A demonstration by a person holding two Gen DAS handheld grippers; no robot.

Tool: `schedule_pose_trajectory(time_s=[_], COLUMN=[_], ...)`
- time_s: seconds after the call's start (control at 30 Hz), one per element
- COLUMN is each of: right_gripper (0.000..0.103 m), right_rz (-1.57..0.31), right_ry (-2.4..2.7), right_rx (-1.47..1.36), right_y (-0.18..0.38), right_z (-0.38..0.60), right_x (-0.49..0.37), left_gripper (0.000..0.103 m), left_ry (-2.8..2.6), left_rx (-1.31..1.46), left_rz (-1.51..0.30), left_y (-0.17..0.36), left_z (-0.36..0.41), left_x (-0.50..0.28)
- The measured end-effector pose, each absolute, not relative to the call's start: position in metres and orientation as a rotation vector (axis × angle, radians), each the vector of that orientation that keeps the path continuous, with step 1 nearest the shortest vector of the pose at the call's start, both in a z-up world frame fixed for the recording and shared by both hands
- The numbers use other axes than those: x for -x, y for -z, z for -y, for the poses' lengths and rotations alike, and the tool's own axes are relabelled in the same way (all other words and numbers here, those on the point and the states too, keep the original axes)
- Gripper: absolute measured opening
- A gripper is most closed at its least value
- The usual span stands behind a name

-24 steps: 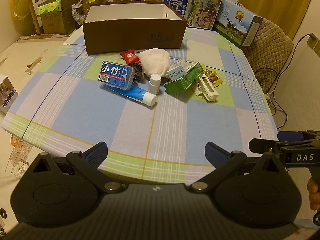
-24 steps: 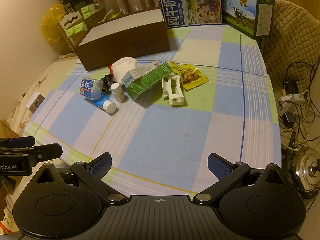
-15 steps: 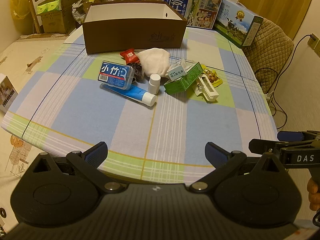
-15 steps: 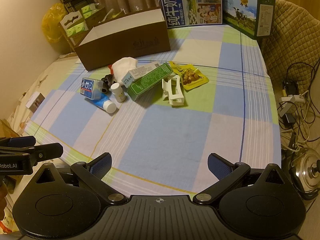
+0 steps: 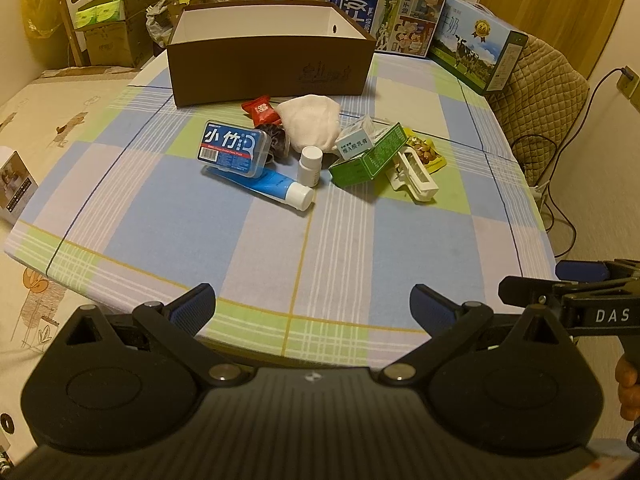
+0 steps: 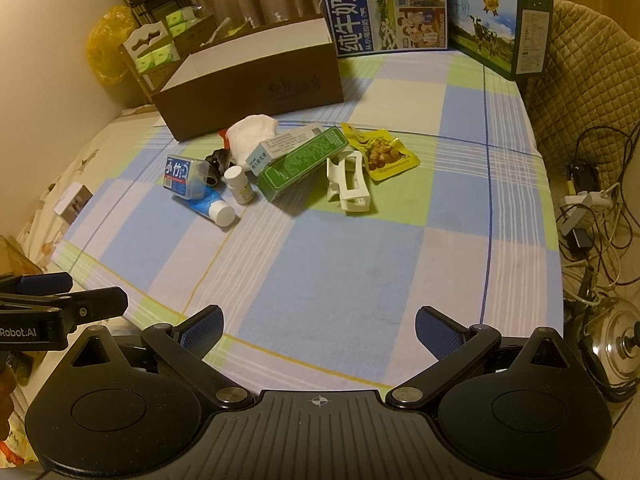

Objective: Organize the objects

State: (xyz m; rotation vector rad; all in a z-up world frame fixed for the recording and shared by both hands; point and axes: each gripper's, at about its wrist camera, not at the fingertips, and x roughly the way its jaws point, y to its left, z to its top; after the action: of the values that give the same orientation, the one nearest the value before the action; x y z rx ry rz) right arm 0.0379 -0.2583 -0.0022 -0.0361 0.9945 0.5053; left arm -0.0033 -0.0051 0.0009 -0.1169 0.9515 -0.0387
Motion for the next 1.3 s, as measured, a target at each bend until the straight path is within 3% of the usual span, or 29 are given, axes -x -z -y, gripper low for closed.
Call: schedule_pose_trajectory(time_s=[1.3], right_gripper=[0.1], right_rz=[-0.987], right_ry=[-0.548], right_rx=[0.027], right_y=[-0.002], right_z=[0.256], right_x=[-0.046], left_gripper=[0.102], left_ry=[0.003], left_rx=[0.119], left_rz=[-0.949], left_y=[-0.006], left_z=[0.008], left_x=[0.003])
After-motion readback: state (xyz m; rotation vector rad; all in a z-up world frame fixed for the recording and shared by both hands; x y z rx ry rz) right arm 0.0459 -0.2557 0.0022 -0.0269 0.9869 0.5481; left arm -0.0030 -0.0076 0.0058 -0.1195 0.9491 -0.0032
